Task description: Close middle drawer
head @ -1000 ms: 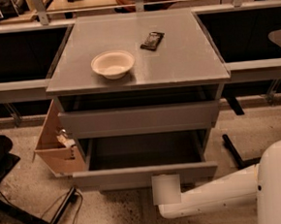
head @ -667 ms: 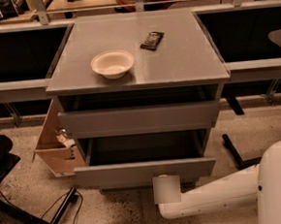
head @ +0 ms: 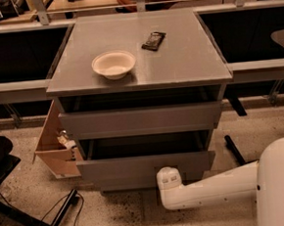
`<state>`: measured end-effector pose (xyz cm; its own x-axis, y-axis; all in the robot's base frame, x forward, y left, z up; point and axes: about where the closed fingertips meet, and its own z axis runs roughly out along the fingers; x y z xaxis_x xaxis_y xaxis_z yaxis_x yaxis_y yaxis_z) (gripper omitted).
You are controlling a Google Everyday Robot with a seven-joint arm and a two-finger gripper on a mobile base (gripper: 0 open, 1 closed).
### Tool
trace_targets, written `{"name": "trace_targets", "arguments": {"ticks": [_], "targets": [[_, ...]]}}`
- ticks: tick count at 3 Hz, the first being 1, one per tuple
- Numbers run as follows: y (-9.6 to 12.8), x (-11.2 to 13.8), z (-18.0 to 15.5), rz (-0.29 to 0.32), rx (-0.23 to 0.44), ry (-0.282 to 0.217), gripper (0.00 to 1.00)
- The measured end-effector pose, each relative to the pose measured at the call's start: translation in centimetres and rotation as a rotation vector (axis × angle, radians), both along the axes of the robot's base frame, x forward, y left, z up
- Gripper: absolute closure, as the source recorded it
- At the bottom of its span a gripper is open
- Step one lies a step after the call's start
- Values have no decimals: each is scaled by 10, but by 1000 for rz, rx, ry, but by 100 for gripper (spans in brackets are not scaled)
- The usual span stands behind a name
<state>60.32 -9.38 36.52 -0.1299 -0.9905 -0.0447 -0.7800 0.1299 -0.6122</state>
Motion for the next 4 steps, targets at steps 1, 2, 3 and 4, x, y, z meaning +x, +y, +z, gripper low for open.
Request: {"name": "trace_targets", "arguments": {"ticks": [1, 2, 3, 4], "targets": [[-15, 35, 18, -11, -28, -48, 100], [-15, 33, 18, -11, -28, -48, 100], [-15, 33, 18, -11, -28, -48, 81], [-15, 33, 18, -11, -28, -48, 58]]}}
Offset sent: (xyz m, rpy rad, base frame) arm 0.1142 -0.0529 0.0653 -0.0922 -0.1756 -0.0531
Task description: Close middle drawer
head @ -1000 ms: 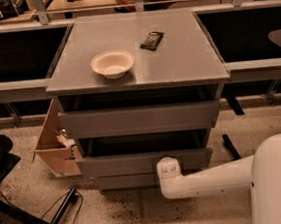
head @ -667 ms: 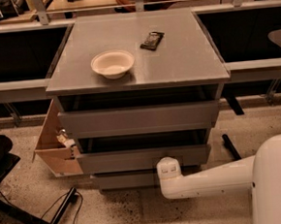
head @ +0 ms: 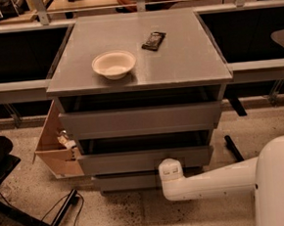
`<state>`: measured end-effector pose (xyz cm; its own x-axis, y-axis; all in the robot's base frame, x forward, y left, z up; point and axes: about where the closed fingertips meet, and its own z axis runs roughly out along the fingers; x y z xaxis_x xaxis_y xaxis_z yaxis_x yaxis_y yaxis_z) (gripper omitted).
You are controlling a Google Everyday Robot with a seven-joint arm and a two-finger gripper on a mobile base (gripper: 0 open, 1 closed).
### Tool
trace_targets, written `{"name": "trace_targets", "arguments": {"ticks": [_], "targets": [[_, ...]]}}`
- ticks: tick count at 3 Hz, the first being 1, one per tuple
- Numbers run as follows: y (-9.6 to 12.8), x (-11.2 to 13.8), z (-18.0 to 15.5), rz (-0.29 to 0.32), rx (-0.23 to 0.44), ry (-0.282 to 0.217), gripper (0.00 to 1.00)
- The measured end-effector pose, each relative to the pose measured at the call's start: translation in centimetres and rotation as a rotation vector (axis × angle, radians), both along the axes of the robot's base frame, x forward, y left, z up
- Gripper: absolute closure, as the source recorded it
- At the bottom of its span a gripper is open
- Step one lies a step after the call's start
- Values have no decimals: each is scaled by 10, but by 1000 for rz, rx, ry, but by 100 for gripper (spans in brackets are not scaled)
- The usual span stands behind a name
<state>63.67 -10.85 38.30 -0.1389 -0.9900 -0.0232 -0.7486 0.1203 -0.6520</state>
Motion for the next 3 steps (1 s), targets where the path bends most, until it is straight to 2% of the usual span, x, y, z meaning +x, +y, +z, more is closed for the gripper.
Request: {"name": "trace_targets", "arguments": {"ticks": [2, 3], "targets": [[0, 0, 0, 0, 0, 0, 11], [0, 0, 0, 0, 0, 0, 0]]}}
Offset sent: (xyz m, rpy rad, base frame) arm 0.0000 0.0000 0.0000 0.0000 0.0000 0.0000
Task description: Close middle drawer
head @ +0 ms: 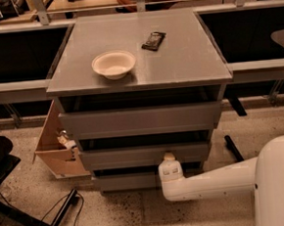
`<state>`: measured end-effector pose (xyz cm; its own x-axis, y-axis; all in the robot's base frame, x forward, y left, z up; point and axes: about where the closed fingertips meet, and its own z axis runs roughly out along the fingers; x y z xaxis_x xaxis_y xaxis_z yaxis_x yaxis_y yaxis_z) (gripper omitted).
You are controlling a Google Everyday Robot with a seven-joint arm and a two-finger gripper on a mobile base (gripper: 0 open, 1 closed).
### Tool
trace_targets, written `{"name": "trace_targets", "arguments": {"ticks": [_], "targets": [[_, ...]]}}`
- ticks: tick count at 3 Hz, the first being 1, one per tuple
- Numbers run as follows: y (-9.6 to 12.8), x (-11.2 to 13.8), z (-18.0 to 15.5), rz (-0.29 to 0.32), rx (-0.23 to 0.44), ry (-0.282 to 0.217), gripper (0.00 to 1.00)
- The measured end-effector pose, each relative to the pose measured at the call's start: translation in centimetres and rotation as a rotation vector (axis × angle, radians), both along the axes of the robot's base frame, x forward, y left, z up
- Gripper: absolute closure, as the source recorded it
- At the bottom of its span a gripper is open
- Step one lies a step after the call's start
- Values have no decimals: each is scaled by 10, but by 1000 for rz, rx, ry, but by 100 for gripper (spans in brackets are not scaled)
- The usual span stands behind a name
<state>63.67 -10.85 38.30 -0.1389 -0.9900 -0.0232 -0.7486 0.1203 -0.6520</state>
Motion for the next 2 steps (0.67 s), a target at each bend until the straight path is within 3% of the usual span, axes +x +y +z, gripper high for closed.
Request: {"name": "trace_targets", "arguments": {"ticks": [1, 2], "targets": [[0, 0, 0, 0, 0, 0, 0], [0, 0, 0, 0, 0, 0, 14]]}}
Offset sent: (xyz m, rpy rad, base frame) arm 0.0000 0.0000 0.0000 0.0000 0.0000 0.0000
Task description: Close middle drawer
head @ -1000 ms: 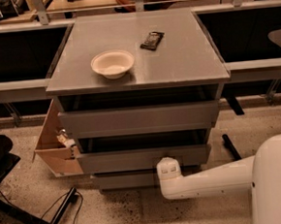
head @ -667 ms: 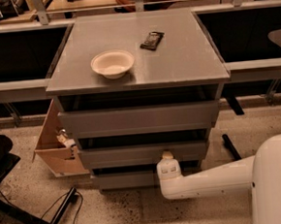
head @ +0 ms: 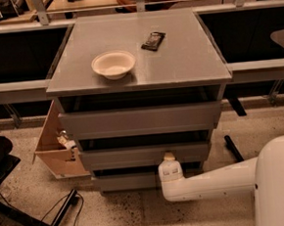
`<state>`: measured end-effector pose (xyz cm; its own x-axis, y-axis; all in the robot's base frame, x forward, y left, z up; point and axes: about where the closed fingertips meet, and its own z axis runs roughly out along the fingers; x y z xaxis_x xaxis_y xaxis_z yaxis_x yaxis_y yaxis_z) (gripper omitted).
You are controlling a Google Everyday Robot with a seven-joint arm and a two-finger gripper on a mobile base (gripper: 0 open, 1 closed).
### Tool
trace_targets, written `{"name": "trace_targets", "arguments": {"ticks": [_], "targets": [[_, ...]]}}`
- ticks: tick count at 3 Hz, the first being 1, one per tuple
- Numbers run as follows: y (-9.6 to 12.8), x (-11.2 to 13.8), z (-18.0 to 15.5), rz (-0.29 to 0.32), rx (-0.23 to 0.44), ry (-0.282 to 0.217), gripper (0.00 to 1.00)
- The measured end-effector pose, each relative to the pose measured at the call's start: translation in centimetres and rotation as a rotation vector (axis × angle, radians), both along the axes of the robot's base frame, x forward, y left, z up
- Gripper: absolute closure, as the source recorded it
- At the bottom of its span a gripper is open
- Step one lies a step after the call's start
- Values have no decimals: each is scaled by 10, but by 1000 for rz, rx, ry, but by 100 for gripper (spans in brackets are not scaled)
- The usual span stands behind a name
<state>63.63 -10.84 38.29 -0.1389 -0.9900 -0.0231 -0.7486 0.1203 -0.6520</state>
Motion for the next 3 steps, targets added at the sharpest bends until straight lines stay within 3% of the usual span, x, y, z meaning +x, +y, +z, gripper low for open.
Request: {"name": "trace_targets", "arguments": {"ticks": [2, 3], "targets": [[3, -16, 8, 19, -1, 30, 60], [-8, -47, 36, 12, -9, 42, 84]]}}
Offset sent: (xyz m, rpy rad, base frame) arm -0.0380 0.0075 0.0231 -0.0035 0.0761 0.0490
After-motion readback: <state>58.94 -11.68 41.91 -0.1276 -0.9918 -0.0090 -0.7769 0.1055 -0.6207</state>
